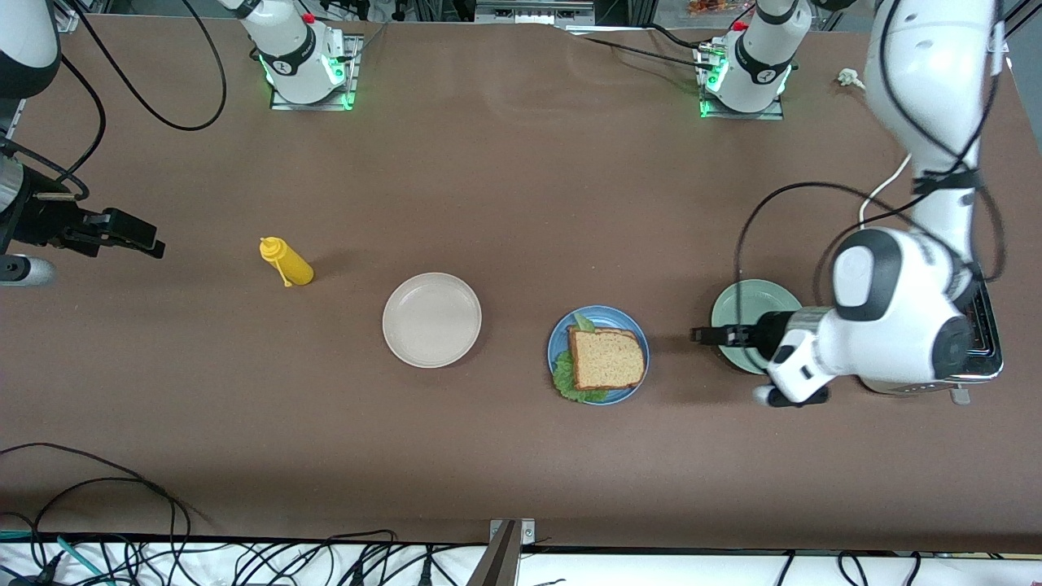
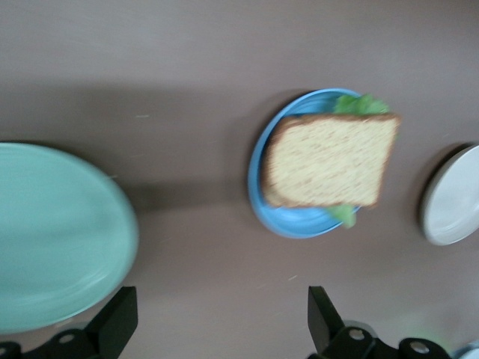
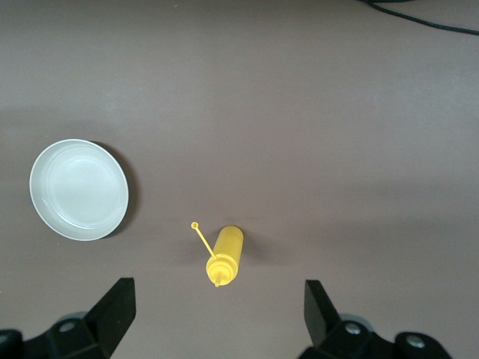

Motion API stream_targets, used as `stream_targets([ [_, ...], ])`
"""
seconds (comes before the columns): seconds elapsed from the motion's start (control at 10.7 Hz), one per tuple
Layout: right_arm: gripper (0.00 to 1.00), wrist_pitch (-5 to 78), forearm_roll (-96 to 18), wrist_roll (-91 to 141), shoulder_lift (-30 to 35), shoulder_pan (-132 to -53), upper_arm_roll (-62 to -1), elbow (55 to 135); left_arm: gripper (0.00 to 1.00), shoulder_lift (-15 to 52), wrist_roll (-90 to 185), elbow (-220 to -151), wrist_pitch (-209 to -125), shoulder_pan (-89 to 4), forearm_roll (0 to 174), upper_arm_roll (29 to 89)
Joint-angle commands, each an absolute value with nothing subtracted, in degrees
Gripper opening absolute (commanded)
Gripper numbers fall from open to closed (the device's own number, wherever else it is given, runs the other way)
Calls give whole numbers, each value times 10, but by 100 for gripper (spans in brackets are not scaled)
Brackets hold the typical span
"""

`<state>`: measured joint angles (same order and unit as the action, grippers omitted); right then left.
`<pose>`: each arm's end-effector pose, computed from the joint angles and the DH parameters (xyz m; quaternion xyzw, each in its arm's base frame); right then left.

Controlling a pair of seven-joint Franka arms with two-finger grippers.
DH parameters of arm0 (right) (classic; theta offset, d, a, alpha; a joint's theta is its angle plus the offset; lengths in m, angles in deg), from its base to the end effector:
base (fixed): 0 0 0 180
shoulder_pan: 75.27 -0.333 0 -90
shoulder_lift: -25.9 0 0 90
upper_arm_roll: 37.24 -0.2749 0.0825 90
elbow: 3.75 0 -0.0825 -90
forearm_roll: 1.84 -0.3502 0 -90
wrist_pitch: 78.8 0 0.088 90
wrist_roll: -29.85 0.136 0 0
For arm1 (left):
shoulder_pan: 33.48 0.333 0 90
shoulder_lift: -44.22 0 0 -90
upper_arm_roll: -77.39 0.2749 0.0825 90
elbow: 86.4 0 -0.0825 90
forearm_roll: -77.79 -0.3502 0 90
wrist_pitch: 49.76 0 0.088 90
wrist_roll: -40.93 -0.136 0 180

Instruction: Make sandwich in blue plate with both arms

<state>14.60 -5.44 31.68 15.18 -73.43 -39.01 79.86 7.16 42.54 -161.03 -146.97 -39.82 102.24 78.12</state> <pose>0.5734 0.0062 0.5065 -0.9992 0.0189 0.0086 0.0341 0.6343 -0.1153 0.3062 0.9716 0.0182 -0.1356 0.1930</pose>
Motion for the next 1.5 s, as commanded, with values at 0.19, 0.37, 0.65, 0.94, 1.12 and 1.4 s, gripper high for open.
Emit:
stream_targets([
  [0.19, 100, 165, -62, 321, 162, -733, -386, 810, 100, 183, 357, -1622, -1407, -395, 827, 780],
  [0.37, 100, 170, -63, 318, 162, -733, -380, 810, 100, 207, 328, -1622, -1391, -395, 794, 781],
  [0.65, 100, 188, -62, 319, 161, -733, -380, 810, 100, 224, 330, -1611, -1368, -396, 735, 791],
  [0.94, 100, 188, -62, 318, 161, -733, -380, 810, 100, 278, 327, -1610, -1339, -392, 707, 791],
  [1.12, 100, 188, -62, 319, 162, -733, -379, 810, 100, 309, 339, -1614, -1293, -385, 707, 792],
  [1.4, 100, 202, -63, 319, 161, -733, -379, 810, 100, 370, 340, -1668, -1275, -351, 721, 790],
])
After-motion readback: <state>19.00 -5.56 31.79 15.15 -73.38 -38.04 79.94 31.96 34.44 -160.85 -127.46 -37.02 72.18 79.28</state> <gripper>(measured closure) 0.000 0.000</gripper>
